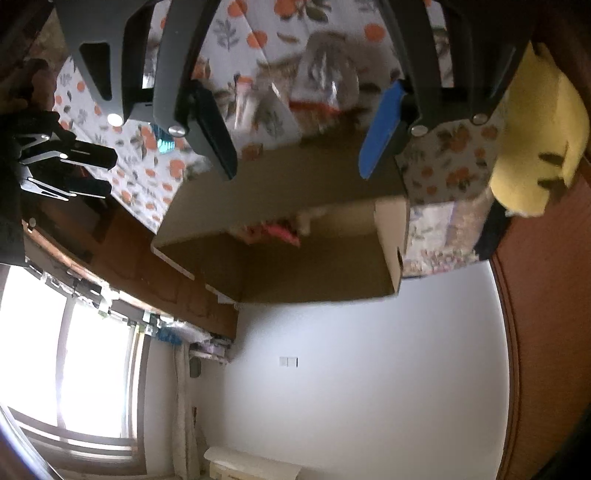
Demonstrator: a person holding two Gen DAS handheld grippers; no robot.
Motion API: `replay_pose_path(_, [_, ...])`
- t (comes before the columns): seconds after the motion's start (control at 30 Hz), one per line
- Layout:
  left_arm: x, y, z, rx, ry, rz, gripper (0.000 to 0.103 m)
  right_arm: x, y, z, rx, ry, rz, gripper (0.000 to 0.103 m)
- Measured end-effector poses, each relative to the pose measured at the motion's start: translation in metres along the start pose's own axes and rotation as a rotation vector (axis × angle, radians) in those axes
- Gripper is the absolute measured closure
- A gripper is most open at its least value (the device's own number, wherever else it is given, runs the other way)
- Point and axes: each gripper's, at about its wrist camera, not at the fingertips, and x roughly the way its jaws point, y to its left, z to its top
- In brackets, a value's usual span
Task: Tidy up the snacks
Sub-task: 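Withdraw both grippers from the box toward the snacks on the bed, then reach the left gripper to the white red-top packet while the right reaches the silver blue-print packet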
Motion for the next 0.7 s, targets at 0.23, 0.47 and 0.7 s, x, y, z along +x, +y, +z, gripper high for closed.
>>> replay_pose_path(0.23, [0.006, 0.003, -0.044, 0.015, 0.031, 0.021, 0.034, 0.004, 0.009, -0.04, -0.018, 0.039, 0.009, 0.032])
replay_pose_path(0.47, [0.016, 0.001, -0.07, 0.053, 0.049, 0.059, 0.034, 0.007, 0.007, -0.064, 0.003, 0.072, 0.028, 0.031])
replay_pose_path(0.7, [0.037, -0.001, -0.079, 0.076, 0.122, 0.056, 0.034, 0.02, 0.009, -0.076, -0.017, 0.109, 0.022, 0.031])
